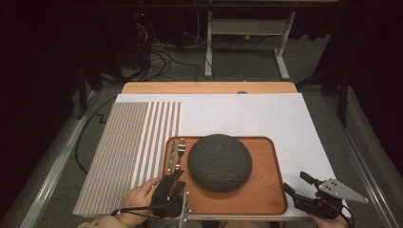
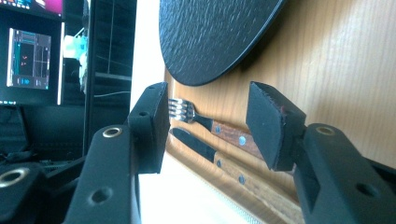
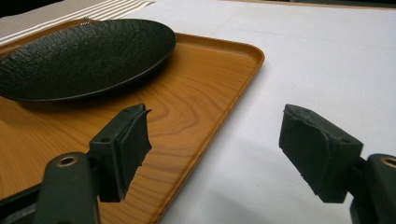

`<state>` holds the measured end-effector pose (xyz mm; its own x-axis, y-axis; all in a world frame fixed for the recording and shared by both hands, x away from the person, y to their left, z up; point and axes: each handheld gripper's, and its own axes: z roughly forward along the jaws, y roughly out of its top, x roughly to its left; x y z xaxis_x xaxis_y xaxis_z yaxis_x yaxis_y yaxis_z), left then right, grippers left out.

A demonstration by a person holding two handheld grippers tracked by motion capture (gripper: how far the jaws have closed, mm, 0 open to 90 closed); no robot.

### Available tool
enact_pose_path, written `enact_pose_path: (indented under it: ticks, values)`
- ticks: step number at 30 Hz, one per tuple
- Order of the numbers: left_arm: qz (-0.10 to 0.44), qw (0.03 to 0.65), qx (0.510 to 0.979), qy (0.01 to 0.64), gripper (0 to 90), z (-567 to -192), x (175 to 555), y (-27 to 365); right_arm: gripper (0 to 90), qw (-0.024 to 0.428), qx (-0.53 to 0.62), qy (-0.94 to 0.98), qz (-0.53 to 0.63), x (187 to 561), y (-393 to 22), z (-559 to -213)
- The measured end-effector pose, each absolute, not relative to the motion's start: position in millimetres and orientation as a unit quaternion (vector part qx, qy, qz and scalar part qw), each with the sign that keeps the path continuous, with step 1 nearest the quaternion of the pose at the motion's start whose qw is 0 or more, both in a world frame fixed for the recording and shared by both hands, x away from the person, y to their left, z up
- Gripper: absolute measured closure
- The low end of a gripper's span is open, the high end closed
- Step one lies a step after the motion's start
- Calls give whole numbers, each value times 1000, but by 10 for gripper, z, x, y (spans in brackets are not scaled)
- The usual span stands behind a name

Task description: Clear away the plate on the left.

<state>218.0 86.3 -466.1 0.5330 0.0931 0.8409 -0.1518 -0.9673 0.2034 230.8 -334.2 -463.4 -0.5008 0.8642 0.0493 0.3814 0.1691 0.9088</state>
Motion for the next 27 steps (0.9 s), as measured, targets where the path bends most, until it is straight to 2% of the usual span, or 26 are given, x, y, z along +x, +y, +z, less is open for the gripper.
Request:
enact_pose_path:
  ticks: [27]
  values:
    - [500, 130, 856, 11, 469, -4593, 2230, 1222, 250, 251, 433, 722, 478, 2310, -3342, -4637]
